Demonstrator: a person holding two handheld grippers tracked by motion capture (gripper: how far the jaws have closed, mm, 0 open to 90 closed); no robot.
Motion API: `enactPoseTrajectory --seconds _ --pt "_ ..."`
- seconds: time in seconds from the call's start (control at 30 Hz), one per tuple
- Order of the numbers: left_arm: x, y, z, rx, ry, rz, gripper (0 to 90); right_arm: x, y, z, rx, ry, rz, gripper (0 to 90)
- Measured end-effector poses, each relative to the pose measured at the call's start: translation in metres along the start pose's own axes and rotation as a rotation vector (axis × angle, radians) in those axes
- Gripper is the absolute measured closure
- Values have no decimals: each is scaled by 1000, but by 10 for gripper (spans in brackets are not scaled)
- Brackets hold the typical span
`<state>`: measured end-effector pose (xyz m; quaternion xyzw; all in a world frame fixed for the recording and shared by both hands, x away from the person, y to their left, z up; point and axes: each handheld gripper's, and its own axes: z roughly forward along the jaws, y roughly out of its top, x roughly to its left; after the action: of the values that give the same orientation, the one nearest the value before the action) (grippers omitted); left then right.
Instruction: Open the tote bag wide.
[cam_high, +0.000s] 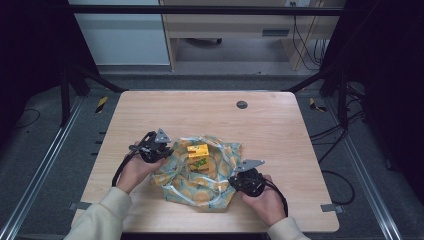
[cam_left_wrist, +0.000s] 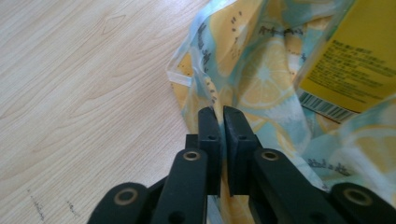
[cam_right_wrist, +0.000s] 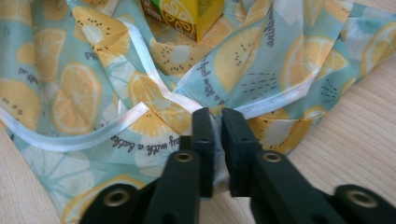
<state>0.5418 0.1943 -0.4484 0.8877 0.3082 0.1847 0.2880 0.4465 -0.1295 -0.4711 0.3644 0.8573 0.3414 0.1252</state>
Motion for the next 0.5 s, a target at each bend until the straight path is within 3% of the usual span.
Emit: enactPoseTrajectory --seconds 0.17,0.27,0.5 --pt "4 -3 10 21 44 -7 882 -1 0 1 17 -20 -39 893" --pt "3 -8 17 48 93 16 881 -5 -1 2 47 -54 -49 895" --pt "6 -17 27 66 108 -4 882 -20 -4 3 66 -94 -33 896"
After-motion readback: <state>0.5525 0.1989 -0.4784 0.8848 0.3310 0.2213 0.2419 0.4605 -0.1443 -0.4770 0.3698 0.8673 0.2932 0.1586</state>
